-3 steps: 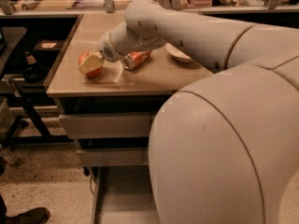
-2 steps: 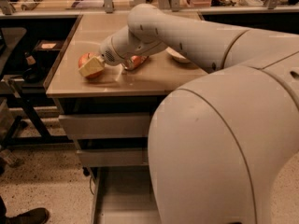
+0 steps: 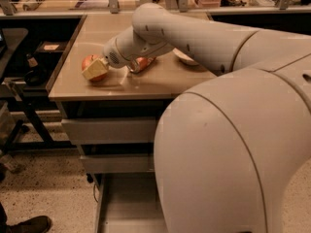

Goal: Pick apple from bottom drawer and place on counter

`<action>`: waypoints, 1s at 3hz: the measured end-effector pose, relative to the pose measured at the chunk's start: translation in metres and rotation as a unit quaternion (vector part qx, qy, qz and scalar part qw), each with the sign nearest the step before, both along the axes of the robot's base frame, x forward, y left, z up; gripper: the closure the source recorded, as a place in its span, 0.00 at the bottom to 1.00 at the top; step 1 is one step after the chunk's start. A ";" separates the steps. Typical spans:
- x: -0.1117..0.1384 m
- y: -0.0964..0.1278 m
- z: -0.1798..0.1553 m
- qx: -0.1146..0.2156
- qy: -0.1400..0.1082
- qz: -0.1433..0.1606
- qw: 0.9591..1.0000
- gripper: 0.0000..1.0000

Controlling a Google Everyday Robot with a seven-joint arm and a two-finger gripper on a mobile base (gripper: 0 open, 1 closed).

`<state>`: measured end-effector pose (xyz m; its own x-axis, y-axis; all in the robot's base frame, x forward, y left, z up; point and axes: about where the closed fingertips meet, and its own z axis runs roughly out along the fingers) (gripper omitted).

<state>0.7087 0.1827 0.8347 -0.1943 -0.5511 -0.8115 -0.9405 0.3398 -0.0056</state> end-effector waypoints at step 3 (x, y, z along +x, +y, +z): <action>0.000 0.000 0.000 0.000 0.000 0.000 1.000 0.00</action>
Offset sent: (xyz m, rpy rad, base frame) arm 0.0000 0.0000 0.0000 0.0000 0.0000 0.0001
